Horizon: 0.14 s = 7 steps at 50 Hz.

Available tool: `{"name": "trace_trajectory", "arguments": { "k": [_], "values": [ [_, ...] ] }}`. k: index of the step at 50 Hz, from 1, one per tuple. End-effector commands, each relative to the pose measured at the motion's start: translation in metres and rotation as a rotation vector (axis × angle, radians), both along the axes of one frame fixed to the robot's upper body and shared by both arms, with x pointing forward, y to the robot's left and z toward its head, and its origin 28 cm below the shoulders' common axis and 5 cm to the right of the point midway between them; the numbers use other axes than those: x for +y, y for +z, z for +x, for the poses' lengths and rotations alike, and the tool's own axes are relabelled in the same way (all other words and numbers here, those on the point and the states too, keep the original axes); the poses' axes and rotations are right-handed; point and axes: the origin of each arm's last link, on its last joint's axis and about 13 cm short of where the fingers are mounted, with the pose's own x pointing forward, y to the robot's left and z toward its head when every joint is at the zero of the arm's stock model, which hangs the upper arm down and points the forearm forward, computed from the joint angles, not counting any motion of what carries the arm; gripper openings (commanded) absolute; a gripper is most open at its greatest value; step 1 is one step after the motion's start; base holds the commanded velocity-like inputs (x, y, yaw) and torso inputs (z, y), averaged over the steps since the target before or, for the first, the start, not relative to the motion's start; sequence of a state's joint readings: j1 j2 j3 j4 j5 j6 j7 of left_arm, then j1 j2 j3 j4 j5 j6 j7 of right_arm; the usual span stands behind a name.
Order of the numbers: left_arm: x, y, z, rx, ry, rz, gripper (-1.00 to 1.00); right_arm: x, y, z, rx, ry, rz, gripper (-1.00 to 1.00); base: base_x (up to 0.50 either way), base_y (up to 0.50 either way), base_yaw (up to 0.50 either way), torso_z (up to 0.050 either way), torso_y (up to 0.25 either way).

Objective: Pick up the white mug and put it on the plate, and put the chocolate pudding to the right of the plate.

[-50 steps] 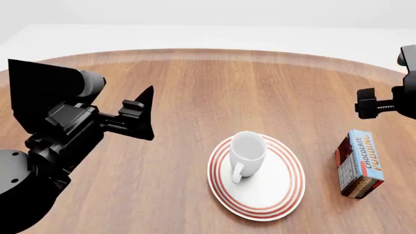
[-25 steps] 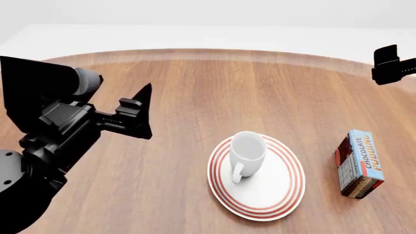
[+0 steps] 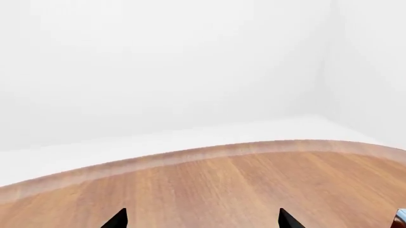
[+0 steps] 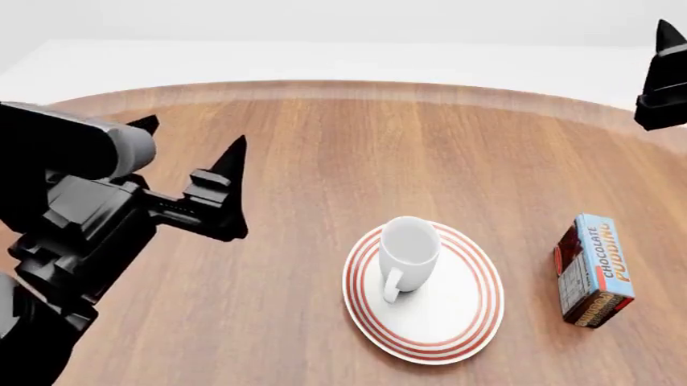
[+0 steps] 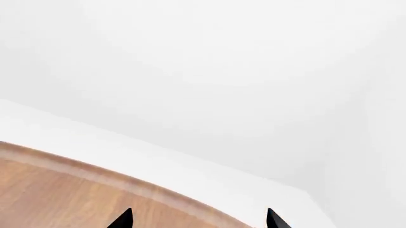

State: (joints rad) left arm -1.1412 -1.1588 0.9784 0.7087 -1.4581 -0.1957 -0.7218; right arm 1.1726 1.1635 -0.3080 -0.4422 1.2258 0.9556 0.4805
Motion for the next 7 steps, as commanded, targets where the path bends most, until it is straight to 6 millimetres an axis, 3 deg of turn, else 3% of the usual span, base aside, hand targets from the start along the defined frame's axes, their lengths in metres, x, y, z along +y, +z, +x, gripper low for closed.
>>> {"name": "trace_trajectory", "arguments": {
  "k": [1, 7],
  "values": [
    [-0.0038, 0.0049, -0.008, -0.095, -0.023, 0.004, 1.0, 0.0219, -0.0043, -0.029, -0.12, 0.096, 0.01, 1.0, 0.0, 0.0, 0.0, 0.0, 0.0],
    [-0.0011, 0.0042, -0.0129, -0.125, 0.011, 0.008, 1.0, 0.0289, -0.0102, -0.0375, -0.149, 0.118, 0.028, 1.0, 0.0, 0.0, 0.0, 0.0, 0.0]
  ]
}}
